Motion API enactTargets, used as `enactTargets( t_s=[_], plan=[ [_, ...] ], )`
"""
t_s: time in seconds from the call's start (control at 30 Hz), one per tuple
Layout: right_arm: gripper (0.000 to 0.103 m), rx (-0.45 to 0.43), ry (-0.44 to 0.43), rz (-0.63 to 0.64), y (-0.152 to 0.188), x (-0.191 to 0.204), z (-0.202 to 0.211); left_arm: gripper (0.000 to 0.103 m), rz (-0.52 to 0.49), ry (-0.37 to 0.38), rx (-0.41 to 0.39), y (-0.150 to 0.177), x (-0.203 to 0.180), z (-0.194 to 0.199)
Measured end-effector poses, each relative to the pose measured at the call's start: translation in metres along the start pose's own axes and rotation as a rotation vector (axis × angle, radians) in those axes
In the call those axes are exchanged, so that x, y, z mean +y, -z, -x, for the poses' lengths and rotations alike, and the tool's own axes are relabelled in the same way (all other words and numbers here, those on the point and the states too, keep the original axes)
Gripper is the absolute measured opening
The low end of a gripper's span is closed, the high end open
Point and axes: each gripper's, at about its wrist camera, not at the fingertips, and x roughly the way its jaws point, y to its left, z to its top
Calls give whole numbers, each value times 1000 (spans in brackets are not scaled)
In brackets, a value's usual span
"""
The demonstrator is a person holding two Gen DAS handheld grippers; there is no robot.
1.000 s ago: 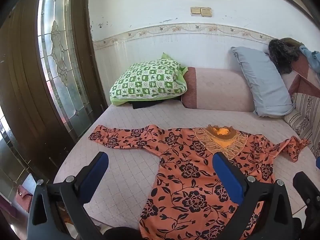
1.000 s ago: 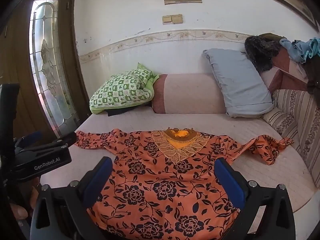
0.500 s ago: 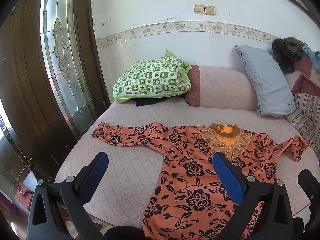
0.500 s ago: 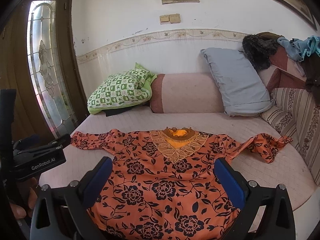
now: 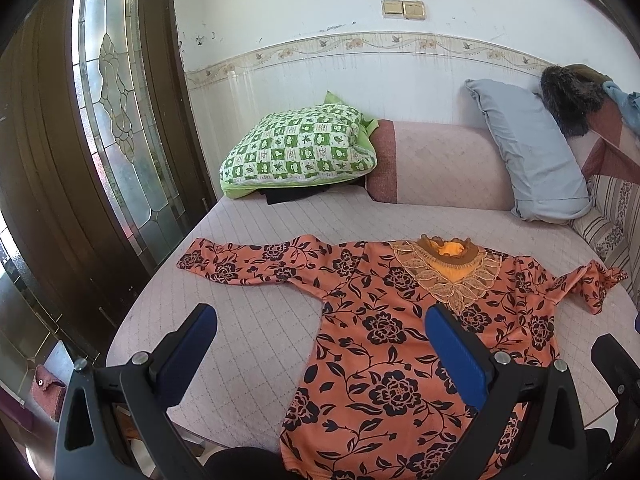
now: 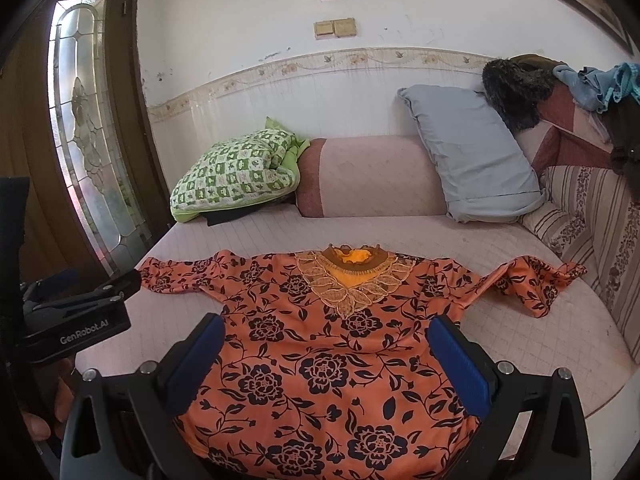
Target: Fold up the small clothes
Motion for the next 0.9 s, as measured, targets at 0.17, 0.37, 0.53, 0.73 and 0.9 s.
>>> enactTargets(
  t_s=[0.17, 0.37, 0.53, 0.73, 0.9],
  plan=[
    [103, -2, 0, -6, 0, -2, 0, 103, 1, 2, 2, -1, 1, 0],
    [103, 1, 0, -8, 0, -2, 0, 103, -3, 1, 6, -1, -1, 0],
    [103, 2, 0, -8, 1, -2, 0, 103, -7, 2, 9, -1, -2, -1],
    [103, 7, 1, -8, 1, -2, -1, 103, -9, 2, 9, 0, -3, -1],
    [103, 6, 0, -7, 2, -2, 0, 103, -9, 3, 9, 0, -3, -1]
  ],
)
